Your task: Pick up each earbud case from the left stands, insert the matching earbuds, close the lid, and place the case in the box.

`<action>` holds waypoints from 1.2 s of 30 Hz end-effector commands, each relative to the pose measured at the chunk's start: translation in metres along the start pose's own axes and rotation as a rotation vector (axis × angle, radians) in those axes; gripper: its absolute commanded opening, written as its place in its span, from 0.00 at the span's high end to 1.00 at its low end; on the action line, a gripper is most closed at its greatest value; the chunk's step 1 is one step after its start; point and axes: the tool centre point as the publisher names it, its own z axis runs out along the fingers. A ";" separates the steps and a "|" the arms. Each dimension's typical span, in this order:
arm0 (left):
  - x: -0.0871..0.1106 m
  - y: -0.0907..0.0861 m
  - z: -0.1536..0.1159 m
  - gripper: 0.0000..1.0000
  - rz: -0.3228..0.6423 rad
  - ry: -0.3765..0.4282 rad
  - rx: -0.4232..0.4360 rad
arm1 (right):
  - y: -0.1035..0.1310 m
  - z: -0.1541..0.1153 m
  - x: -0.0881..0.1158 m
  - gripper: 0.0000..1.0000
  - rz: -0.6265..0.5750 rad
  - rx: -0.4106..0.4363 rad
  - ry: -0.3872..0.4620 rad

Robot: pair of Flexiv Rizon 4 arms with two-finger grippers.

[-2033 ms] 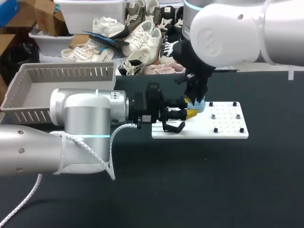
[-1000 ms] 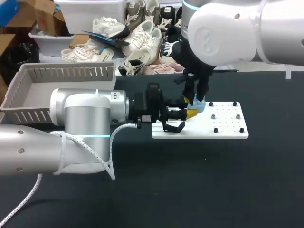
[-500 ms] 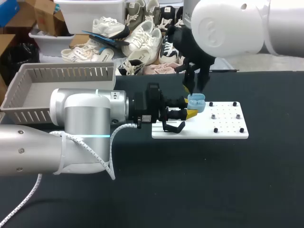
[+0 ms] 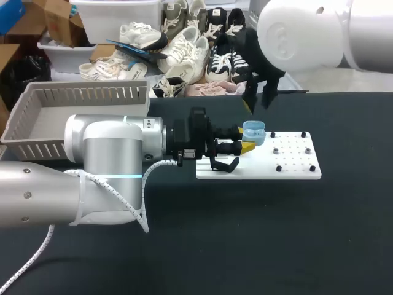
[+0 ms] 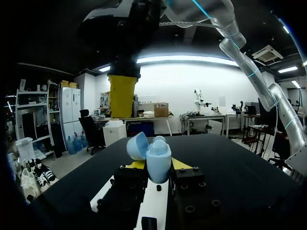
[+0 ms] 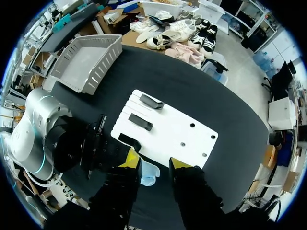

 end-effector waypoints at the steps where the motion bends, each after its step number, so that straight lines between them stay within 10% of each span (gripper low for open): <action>1: 0.001 0.000 0.000 1.00 0.001 -0.004 -0.003 | -0.002 0.013 -0.013 0.65 0.009 -0.003 0.036; 36: -0.002 0.007 -0.010 1.00 0.016 -0.003 -0.024 | -0.002 -0.012 0.037 0.67 0.153 -0.031 -0.047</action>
